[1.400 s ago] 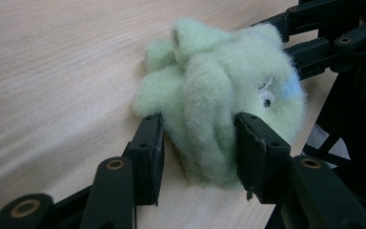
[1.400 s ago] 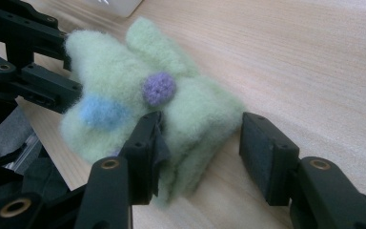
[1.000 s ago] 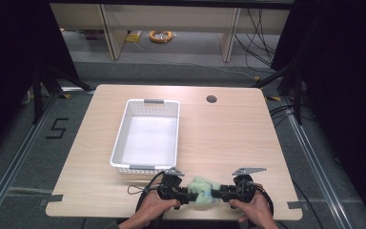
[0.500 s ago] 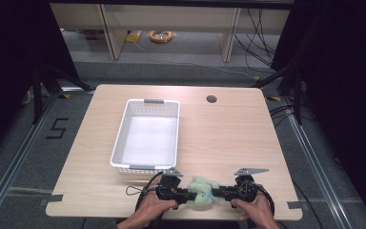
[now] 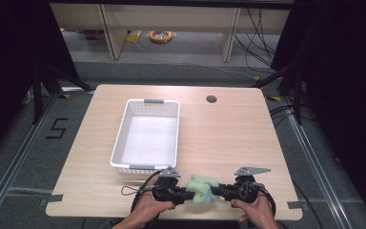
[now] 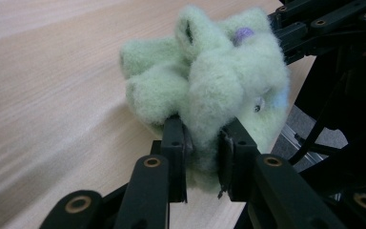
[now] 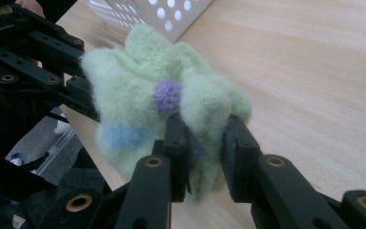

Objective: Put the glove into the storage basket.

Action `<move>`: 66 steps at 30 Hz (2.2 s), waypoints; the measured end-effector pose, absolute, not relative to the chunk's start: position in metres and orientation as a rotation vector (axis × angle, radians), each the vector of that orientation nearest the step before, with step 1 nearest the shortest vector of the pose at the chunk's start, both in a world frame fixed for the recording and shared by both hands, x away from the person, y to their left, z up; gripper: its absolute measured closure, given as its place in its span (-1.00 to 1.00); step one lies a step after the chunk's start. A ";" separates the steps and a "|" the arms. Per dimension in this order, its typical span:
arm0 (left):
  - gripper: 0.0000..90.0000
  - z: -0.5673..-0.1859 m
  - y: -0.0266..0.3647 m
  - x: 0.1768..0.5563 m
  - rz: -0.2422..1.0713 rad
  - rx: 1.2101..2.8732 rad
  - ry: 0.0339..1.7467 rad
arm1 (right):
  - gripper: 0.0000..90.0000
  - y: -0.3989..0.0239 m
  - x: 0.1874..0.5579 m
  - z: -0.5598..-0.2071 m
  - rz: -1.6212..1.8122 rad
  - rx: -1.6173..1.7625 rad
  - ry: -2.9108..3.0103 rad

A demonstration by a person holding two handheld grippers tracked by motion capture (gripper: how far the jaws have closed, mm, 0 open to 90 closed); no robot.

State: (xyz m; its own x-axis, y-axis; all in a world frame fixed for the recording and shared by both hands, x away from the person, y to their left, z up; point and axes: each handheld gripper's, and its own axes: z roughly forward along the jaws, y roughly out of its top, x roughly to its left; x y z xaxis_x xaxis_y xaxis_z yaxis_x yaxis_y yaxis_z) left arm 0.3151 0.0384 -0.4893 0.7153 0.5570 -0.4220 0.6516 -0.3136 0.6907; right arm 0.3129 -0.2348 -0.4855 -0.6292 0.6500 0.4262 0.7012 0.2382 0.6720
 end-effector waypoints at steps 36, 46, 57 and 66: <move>0.64 -0.401 0.105 0.343 -0.014 1.948 0.963 | 0.66 -0.173 0.354 -0.393 -1.436 -1.135 -2.545; 0.64 -0.392 0.143 0.368 0.005 1.949 1.060 | 0.66 -0.130 0.387 -0.380 -1.394 -1.089 -2.581; 0.64 -0.405 0.178 0.398 -0.002 1.952 1.174 | 0.66 -0.088 0.420 -0.391 -1.334 -1.094 -2.587; 0.64 -0.428 0.188 0.413 -0.008 2.020 1.244 | 0.66 -0.066 0.437 -0.415 -1.204 -1.133 -2.583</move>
State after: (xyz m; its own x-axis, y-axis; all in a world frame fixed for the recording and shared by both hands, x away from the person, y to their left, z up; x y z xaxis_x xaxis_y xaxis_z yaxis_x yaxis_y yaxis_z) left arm 0.4133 0.1878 -0.4276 0.5275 0.7650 -0.3696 0.7697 -0.2461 0.5891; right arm 0.4372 -0.0660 -0.4152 -0.7245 0.5921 0.3528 0.6510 0.4197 0.6326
